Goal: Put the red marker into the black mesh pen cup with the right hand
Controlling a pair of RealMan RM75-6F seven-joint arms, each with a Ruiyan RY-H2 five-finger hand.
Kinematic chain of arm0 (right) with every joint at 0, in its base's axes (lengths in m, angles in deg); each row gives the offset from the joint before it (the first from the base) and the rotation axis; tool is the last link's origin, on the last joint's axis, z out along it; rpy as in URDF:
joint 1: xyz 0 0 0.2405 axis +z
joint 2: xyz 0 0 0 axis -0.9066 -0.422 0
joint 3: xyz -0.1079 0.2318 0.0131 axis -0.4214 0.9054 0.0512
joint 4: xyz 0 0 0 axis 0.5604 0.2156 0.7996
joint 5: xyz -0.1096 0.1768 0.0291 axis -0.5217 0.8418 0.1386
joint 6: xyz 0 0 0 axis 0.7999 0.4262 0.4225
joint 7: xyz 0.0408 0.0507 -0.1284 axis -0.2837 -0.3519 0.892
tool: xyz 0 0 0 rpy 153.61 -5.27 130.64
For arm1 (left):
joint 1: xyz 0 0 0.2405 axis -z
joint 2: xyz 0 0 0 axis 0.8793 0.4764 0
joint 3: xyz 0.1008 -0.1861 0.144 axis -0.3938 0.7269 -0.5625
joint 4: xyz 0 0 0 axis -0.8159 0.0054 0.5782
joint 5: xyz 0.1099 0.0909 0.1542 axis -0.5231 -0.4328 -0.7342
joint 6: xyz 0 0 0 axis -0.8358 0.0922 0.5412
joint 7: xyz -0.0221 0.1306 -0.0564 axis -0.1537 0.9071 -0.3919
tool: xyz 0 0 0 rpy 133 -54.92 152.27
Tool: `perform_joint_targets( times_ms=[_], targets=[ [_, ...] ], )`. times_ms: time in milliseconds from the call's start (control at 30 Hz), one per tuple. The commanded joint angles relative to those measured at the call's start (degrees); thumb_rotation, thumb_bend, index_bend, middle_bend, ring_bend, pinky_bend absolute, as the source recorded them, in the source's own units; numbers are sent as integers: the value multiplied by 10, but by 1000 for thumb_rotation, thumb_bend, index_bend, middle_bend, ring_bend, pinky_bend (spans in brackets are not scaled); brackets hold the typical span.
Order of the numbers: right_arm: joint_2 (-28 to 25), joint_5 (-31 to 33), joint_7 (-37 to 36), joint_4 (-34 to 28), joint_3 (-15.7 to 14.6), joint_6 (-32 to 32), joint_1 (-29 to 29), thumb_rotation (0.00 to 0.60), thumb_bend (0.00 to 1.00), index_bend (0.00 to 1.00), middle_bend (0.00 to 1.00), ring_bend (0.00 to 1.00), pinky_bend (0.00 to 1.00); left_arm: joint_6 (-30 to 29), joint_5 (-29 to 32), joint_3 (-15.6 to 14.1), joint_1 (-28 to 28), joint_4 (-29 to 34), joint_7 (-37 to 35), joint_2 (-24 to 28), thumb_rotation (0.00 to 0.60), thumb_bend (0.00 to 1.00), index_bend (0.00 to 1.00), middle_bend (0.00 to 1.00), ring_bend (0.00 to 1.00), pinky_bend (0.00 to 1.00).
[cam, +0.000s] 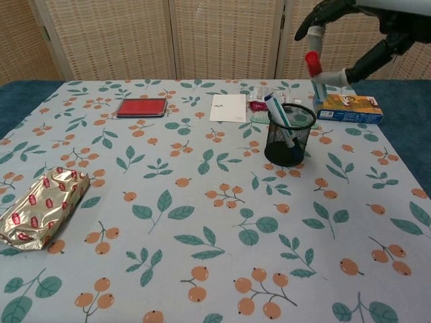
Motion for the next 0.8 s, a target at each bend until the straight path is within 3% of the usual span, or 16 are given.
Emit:
perform_joint_targets(
  times_ms=[33,333,800],
  targets=[
    [68,17,-63,70,42,-6,21,600,304,638,215,73,0,0,0,0,0,0,-4,2,600,207,0,0,0,248],
    [156,50,-103,180,55,-41,48,600,304,638,215,73,0,-6,1,1,-5,2,-15,8,600,207,0,0,0,248],
    [202,37,-151,285,35,-54,33,600,304,638,215,73,0,-3,2,0,-4,3,-11,8,600,207,0,0,0,248]
  ],
)
